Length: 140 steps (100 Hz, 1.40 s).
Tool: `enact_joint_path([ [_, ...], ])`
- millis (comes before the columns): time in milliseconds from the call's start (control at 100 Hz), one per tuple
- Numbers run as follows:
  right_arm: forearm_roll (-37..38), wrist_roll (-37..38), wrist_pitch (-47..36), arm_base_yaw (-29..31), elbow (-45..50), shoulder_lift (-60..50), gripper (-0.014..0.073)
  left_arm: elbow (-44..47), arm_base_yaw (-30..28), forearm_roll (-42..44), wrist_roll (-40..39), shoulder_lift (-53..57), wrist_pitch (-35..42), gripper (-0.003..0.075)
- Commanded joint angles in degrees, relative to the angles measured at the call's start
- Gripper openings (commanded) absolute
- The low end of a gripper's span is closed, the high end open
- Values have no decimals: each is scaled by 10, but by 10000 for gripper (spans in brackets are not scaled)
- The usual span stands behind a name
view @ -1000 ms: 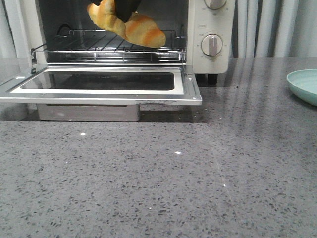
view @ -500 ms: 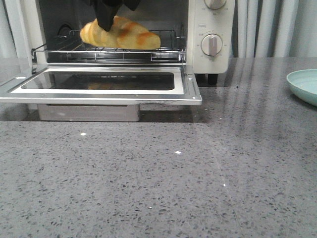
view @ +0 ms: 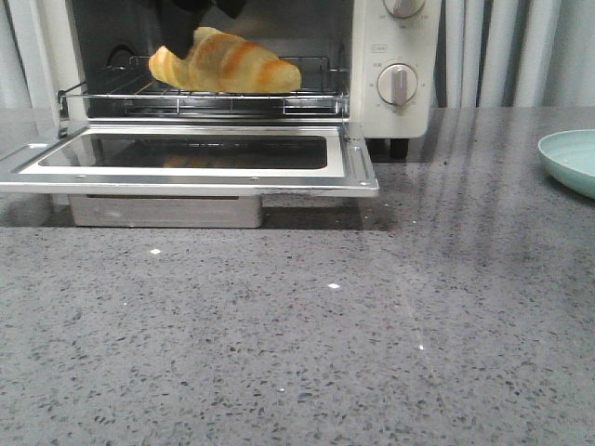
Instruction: Put bread in oven
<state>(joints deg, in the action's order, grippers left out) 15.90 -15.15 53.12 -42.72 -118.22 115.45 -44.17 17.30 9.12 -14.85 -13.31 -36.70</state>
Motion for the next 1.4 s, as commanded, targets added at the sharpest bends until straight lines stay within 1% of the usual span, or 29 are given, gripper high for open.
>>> enact_joint_path([
  [0,14,0,-8,-15,-23,-52,486,-15,-1,1,-4,5,36,-22],
  [260,14,10,77,-63,-39,-77,486,-15,-1,0,-4,34,-4,-22],
  [490,14,49,154,-91,-39,-114,486,-15,-2,21,-4,110,-2,-22],
  [610,9,60,196,-94,-39,-128,486,-11,-25,21,-4,151,-12,-22],
  [690,3,60,213,-94,-39,-138,486,-4,-56,22,-2,147,-38,-22],
  [760,-7,60,220,-97,-39,-144,486,10,-84,14,-1,150,-39,-22],
  [820,-9,64,221,-98,-39,-153,486,29,-111,3,3,150,-24,-22],
  [870,-10,69,221,-102,-39,-160,486,48,-136,-15,26,150,-4,-22],
  [970,-10,86,221,-108,-39,-175,486,94,-168,-88,80,150,45,-22],
  [1061,-10,86,221,-109,-39,-190,486,147,-182,-146,129,150,94,-21],
  [1121,-11,88,221,-109,-39,-201,486,185,-184,-156,148,150,123,-22],
  [1211,-11,89,221,-109,-39,-217,486,232,-184,-156,148,150,163,-22],
  [1271,-11,90,221,-109,-38,-226,486,246,-184,-156,148,150,204,-22],
  [1311,-11,91,221,-109,-37,-232,486,248,-184,-156,148,150,213,-21],
  [1391,-7,104,221,-109,-37,-242,486,248,-184,-155,148,150,206,-21],
])
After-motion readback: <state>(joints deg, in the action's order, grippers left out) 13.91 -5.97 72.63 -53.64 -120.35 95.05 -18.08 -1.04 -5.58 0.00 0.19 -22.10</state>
